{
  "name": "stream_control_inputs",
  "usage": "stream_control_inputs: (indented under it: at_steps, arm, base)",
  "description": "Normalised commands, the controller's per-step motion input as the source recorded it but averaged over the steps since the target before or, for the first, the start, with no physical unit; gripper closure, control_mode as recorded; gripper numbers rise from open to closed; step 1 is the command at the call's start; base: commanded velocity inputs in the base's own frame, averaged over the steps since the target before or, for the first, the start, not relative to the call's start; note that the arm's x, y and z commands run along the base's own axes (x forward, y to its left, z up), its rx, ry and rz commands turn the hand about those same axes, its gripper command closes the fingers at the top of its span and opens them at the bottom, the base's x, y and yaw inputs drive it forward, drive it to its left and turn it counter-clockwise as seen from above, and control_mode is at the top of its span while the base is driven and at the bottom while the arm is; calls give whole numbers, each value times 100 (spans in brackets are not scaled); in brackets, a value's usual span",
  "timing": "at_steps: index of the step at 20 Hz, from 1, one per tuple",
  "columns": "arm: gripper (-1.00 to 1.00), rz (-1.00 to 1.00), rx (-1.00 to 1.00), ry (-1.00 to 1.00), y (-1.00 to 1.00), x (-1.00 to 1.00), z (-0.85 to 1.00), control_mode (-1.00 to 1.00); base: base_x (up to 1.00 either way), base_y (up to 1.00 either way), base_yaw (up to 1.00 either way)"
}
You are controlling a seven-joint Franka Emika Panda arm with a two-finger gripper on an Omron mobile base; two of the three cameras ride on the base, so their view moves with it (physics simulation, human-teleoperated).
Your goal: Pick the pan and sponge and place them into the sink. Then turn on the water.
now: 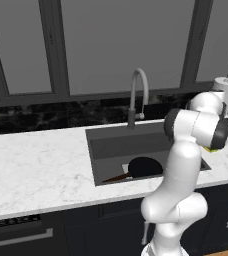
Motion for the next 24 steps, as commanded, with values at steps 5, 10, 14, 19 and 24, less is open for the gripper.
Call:
stream_control_inputs:
  at_steps: [5, 10, 14, 19, 24]
  arm:
    - [-100, 0, 0, 6, -8, 6, -14, -100]
    - [-100, 0, 0, 3, -14, 14, -18, -100]
    - [-100, 0, 1, 2, -13, 16, -22, -100]
    - [-100, 0, 1, 2, -12, 16, -23, -100]
    - [-100, 0, 1, 4, -10, 17, -20, -100]
  base:
    - [0, 0, 0]
    - [0, 0, 0]
    - [0, 0, 0]
    - [0, 0, 0]
    - [0, 0, 0]
